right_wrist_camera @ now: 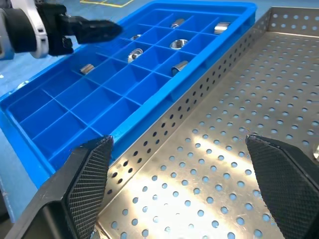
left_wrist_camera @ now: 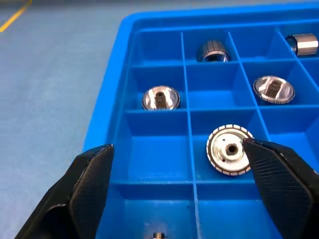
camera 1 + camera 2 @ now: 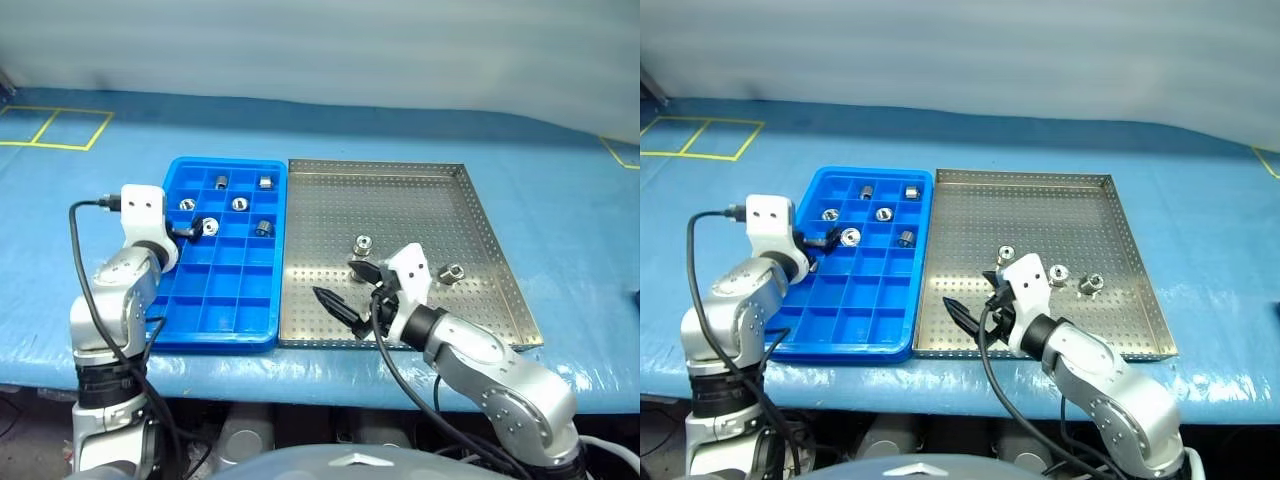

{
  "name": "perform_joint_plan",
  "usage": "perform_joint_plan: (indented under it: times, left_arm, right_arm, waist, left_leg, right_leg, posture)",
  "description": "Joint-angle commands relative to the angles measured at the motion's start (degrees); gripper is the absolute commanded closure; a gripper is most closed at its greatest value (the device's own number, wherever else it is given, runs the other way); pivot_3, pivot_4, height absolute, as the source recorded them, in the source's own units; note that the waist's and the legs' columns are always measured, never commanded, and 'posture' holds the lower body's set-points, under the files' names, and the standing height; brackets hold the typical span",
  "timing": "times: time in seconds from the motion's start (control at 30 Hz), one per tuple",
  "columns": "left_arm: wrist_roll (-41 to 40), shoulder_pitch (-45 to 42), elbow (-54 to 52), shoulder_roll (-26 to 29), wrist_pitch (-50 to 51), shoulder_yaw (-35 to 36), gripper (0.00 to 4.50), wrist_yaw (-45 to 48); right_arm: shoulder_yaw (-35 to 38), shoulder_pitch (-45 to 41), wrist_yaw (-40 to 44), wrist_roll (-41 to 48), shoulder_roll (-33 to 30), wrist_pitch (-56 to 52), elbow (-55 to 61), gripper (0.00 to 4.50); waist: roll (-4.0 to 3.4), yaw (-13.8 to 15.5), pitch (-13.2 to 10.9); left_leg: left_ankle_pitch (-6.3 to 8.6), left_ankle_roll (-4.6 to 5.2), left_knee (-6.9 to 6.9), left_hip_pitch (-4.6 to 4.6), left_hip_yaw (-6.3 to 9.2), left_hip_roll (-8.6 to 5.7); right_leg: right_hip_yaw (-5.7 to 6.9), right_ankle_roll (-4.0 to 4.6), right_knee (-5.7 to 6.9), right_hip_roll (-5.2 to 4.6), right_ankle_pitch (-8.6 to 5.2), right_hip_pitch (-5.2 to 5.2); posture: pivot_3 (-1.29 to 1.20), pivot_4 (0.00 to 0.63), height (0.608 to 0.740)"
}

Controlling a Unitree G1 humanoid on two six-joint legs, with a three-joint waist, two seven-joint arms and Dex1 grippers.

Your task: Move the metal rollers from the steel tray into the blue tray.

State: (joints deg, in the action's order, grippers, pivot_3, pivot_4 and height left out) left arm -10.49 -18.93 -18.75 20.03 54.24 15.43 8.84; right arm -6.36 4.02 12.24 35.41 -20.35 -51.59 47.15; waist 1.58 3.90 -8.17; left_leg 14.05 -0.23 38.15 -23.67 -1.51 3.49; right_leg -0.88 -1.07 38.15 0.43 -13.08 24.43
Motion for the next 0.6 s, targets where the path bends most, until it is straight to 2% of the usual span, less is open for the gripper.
perform_joint_plan:
  times: [0.03,0.17,0.37,0.6]
  left_arm:
    - [-3.1,-4.4,-1.2,0.7,-3.1,-2.6,0.06,4.6]
    - [-5.6,-9.0,3.6,1.4,-4.7,-10.4,0.06,13.7]
    - [-4.8,-14.5,13.1,2.2,-7.8,-22.9,0.06,24.6]
    - [-2.2,-23.2,29.8,-5.3,-10.9,-30.7,0.06,27.8]
  right_arm:
    - [3.0,1.0,-1.1,1.2,0.1,0.5,3.4,0.00]
    - [4.9,3.6,-2.6,1.1,-0.1,0.6,5.3,0.00]
    - [6.1,8.6,-5.7,-0.1,0.3,1.2,8.5,0.00]
    - [6.7,14.9,-9.7,-2.4,2.2,2.8,11.7,0.00]
  waist:
    - [0.01,0.0,0.0]
    - [0.00,-0.4,0.0]
    - [-0.01,-3.1,0.0]
    - [-0.03,-5.3,0.0]
  left_leg:
    - [0.00,0.00,0.00,0.01,-0.02,0.00]
    - [0.00,0.00,0.02,0.00,-0.11,-0.04]
    - [0.00,0.01,-0.03,0.01,-0.14,-0.03]
    - [0.00,0.01,0.00,0.03,-0.16,-0.03]
  right_leg:
    - [-0.01,0.00,-0.01,0.00,0.00,0.00]
    - [-0.06,-0.03,-0.06,-0.04,0.02,-0.02]
    - [-0.12,-0.04,-0.08,0.01,0.02,0.01]
    - [-0.18,-0.06,-0.02,0.06,0.02,0.03]
  posture:
    - [0.13,0.150,0.740]
    - [0.06,0.150,0.740]
    - [-0.02,0.150,0.740]
    - [-0.12,0.150,0.740]
